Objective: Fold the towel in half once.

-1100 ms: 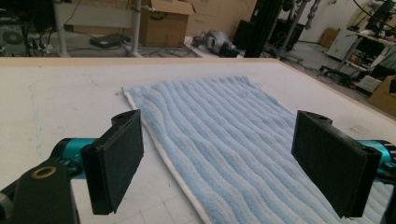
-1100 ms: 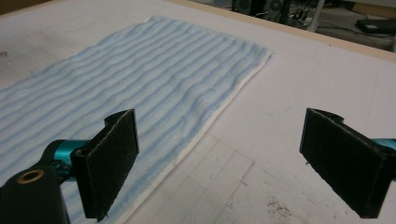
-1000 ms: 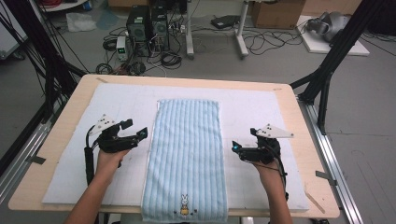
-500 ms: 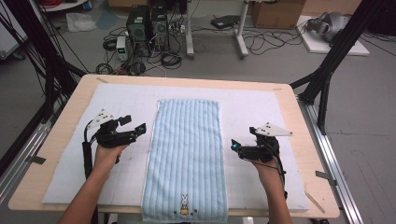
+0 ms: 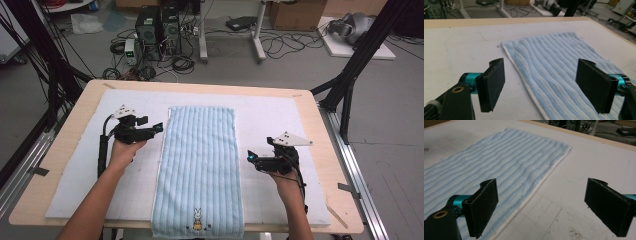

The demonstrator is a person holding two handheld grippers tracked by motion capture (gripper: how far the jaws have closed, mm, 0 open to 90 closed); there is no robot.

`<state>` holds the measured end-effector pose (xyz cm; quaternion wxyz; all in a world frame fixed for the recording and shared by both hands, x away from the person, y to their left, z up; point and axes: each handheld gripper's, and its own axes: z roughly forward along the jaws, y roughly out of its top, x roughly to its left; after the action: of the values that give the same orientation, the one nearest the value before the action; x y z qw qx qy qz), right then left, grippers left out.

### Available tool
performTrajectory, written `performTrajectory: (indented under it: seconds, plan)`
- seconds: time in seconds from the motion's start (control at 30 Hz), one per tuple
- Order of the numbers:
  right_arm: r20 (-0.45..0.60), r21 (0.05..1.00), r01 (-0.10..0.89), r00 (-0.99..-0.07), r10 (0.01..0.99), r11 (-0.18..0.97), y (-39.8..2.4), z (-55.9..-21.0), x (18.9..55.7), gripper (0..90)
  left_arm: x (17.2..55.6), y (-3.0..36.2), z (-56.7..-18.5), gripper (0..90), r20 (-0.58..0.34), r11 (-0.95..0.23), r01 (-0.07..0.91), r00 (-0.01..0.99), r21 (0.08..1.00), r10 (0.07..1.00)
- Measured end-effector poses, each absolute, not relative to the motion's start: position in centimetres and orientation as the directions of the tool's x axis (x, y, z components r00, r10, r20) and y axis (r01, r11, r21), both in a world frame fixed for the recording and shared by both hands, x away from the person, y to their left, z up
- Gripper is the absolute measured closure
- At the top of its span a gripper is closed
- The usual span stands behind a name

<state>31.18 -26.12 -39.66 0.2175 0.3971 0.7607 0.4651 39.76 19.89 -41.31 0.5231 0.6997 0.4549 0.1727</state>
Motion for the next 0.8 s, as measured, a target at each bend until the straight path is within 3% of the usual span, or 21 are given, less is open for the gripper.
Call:
performTrajectory:
  seconds: [0.57, 0.8]
  plan:
    - [0.042, 0.879, 0.406, -0.591, 0.806, 0.251, -26.4, -39.6, 31.3, 11.0, 44.4, 17.2, -44.2, 32.6, -0.196, -0.134, 0.569, 0.481, 0.812, 0.855]
    - [0.044, 0.876, 0.411, -0.59, 0.806, 0.254, -26.4, -39.7, 31.5, 11.0, 44.6, 16.8, -45.0, 47.7, -0.179, -0.16, 0.589, 0.475, 0.792, 0.862]
